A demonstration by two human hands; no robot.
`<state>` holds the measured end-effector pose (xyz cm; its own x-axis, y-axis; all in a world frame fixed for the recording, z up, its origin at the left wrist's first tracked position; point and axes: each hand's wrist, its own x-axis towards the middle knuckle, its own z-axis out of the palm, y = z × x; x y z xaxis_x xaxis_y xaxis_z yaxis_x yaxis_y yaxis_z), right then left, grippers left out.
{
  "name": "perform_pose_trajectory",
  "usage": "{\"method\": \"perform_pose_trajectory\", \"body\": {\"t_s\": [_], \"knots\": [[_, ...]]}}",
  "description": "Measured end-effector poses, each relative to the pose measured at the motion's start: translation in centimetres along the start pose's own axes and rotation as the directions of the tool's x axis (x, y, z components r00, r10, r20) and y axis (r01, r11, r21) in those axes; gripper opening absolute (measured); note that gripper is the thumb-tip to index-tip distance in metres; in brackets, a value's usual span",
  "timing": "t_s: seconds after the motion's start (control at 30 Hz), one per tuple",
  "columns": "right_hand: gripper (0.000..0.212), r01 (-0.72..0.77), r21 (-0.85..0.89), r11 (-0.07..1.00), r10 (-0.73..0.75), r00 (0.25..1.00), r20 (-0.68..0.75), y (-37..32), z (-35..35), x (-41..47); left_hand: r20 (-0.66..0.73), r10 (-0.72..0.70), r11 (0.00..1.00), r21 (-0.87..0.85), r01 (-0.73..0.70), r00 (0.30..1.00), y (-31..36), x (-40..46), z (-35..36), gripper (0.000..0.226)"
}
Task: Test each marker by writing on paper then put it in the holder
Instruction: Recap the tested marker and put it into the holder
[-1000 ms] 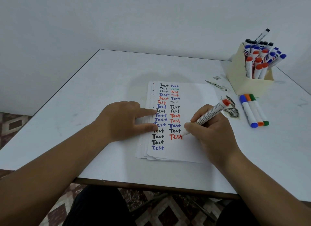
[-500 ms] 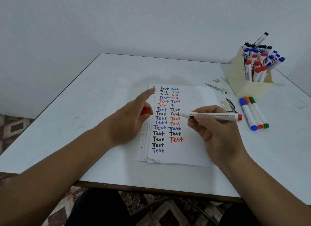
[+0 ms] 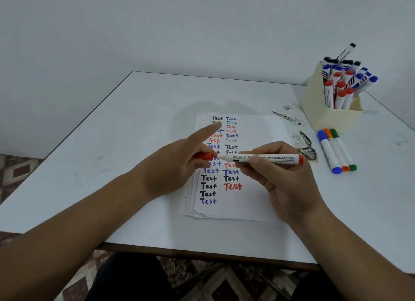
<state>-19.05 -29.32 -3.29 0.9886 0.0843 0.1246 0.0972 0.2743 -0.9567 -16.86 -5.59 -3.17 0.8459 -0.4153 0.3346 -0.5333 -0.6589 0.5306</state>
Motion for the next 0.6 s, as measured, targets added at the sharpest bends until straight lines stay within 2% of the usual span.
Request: {"method": "perform_pose_trajectory", "body": {"t_s": [0.37, 0.6], "knots": [[0.023, -0.006, -0.045, 0.999, 0.008, 0.999, 0.033, -0.1, 0.3, -0.2, 0.011, 0.098, 0.995, -0.036, -0.097, 0.995, 2.0, 0.1, 0.7, 0.079], [0.024, 0.043, -0.130, 0.991, -0.040, 0.999, 0.028, 0.0, 0.4, -0.4, 0.012, 0.040, 0.997, -0.063, -0.040, 0.999, 2.3, 0.5, 1.6, 0.083]]}}
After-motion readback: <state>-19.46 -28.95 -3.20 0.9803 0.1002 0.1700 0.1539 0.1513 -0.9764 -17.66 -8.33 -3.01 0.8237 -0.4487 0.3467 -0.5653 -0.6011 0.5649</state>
